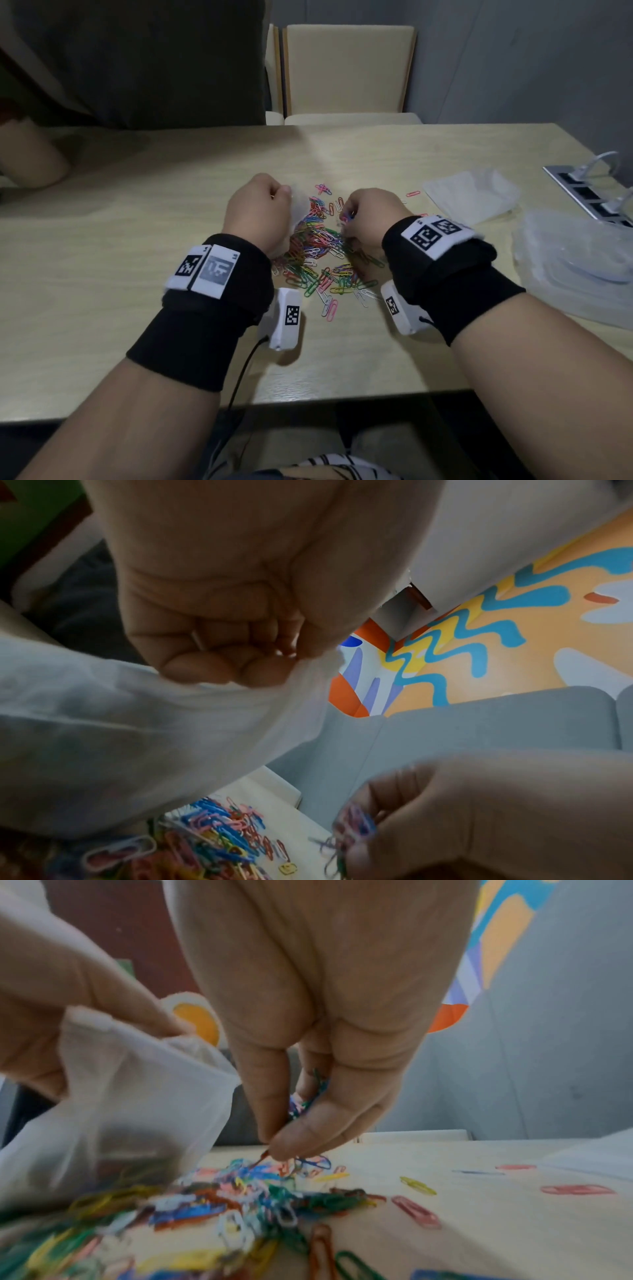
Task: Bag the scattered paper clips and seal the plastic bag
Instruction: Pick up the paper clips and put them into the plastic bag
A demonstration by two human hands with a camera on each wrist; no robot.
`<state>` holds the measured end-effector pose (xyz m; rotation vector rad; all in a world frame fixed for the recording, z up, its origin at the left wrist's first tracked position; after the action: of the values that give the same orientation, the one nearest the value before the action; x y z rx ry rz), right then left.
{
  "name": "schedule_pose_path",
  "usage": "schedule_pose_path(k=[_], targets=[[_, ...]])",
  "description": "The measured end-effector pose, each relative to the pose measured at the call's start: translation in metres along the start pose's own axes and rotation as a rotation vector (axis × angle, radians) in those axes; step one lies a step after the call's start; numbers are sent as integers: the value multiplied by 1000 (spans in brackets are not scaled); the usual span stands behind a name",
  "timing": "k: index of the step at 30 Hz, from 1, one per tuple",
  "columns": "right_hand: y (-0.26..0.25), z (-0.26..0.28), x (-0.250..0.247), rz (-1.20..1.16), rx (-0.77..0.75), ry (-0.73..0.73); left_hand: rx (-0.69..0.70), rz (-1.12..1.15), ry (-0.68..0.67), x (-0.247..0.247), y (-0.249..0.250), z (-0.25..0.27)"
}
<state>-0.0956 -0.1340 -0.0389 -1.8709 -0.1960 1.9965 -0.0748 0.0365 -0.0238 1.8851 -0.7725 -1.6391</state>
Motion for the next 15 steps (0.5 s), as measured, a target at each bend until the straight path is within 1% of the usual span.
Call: schedule_pose_path(k=[2,4,6,8,9,11,15], targets=[[5,1,-7,-267,53,14,3,-16,-26,4,0,1],[5,5,-12,-656,119,-8,-12,-5,-46,7,-1,1],[-1,7,-15,-1026,144,-47,-20,3,-76,11,-1,1],[-11,9,-18,-1224,128,-80,-17,13,-102,13,2,1],[-16,10,-18,-1283,125,-105,-13,18,-113,14,3,2],[-24,12,-13,-1323,139,-158,6,35,-127,14,7,4],[-30,12,0,-1193,157,-228,21,108,-106,9,11,8]])
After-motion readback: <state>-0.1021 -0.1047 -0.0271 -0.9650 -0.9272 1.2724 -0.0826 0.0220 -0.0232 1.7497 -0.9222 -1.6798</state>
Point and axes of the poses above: each hand's wrist, its own z-axis away from the middle knuckle, its own x-axis out of the palm, y = z × x, the point moved 6 cm from there along -z, towards the middle knuckle, and after that the axes turned 3 degrees about y, right-handed, at the moved point
